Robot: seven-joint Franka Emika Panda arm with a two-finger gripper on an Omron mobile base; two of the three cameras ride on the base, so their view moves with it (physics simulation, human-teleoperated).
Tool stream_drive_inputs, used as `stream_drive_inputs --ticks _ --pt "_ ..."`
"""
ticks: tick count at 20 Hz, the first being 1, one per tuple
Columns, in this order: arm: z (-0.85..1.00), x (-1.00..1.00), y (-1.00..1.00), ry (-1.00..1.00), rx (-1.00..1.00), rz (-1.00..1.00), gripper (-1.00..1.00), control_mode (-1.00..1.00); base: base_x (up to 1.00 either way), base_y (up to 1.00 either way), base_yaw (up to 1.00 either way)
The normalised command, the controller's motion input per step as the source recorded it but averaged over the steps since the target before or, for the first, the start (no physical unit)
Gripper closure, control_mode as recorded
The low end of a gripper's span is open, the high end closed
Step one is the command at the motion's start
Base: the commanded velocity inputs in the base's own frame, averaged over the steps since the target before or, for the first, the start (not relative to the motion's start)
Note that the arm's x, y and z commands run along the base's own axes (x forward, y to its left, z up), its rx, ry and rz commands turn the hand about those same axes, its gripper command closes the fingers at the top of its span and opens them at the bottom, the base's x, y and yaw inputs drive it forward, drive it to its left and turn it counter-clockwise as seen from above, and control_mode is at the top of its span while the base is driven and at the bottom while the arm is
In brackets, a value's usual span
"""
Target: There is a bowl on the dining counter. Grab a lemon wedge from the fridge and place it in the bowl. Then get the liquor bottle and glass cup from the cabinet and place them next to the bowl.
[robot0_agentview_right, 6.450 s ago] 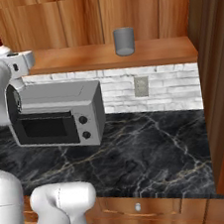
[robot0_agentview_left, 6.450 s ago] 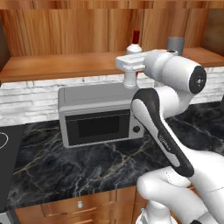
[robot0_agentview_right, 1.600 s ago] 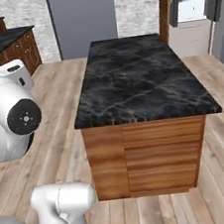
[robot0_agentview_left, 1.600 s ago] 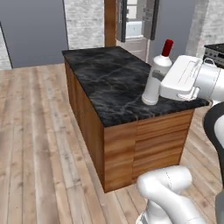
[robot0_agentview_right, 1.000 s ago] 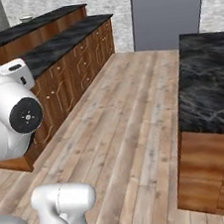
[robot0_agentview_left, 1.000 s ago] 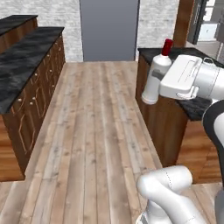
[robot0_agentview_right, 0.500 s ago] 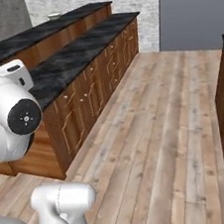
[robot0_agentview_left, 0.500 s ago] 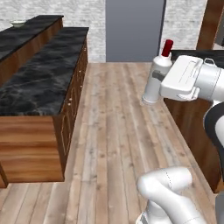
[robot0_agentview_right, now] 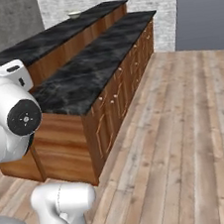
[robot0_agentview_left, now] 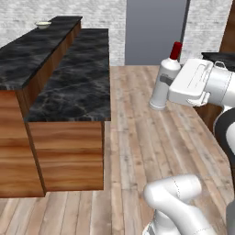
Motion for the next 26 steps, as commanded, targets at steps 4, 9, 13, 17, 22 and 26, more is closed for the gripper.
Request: stream_drive_inputs --ticks 4,9,13,17,22,26 --pt "0.0 0.0 0.0 0.0 0.0 0.0 1.0 1.0 0.18 1.0 -0.05" --pt "0.0 0.0 0.0 0.0 0.0 0.0 1.0 1.0 0.22 1.0 -0.08" --pt "0.0 0.0 0.0 0.0 0.0 0.0 1.0 1.0 0.26 1.0 -0.12" --pt "0.0 0.0 0.0 0.0 0.0 0.0 1.0 1.0 0.31 1.0 -0.19" --pt "0.0 0.0 0.0 0.0 0.0 0.0 1.0 1.0 0.31 1.0 -0.23" --pt "0.0 0.0 0.0 0.0 0.0 0.0 1.0 1.0 0.34 1.0 -0.3"
